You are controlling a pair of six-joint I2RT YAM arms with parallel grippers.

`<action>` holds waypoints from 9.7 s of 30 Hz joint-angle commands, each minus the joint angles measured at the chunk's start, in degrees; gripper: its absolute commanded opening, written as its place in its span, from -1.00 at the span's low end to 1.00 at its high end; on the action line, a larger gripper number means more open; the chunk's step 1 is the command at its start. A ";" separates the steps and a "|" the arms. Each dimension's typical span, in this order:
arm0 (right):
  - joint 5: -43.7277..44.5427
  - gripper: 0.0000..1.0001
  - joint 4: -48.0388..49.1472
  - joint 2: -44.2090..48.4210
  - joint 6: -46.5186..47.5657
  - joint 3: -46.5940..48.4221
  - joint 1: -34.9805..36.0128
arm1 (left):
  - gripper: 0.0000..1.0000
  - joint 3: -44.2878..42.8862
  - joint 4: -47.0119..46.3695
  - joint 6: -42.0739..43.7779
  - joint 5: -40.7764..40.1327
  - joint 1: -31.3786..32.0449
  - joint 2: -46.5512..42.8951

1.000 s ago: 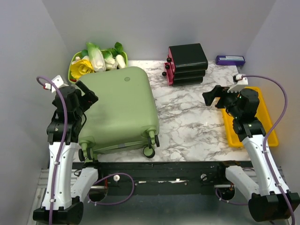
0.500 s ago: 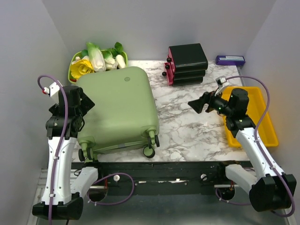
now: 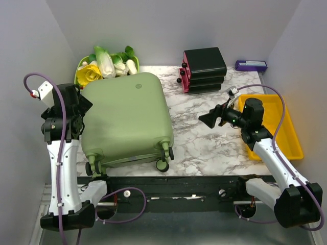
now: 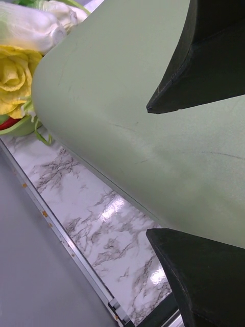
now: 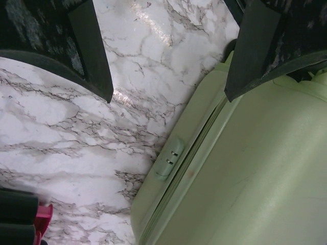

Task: Open, take out, and arrange the luggage

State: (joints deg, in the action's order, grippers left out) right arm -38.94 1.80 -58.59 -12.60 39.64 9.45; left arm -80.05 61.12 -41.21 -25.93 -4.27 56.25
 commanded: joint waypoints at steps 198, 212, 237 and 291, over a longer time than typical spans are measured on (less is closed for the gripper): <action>32.43 -0.81 -26.93 11.48 -11.48 5.19 53.39 | -0.57 54.11 -102.52 3.95 -2.27 88.47 15.40; 47.29 1.00 -34.76 26.14 -14.83 3.17 53.30 | 0.98 60.01 -80.73 -3.52 -2.02 89.09 -7.72; 70.38 1.00 -62.23 45.94 -44.14 -2.74 53.39 | 0.98 23.51 -40.24 -31.02 -7.45 90.67 10.33; 58.03 1.00 -30.50 56.90 -22.94 -21.08 53.30 | -1.00 8.32 -47.83 -17.45 7.36 83.12 29.29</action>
State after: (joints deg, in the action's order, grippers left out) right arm 26.65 -41.45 -6.22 -44.82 22.20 62.57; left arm -78.83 42.00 -87.26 -32.18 79.81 92.14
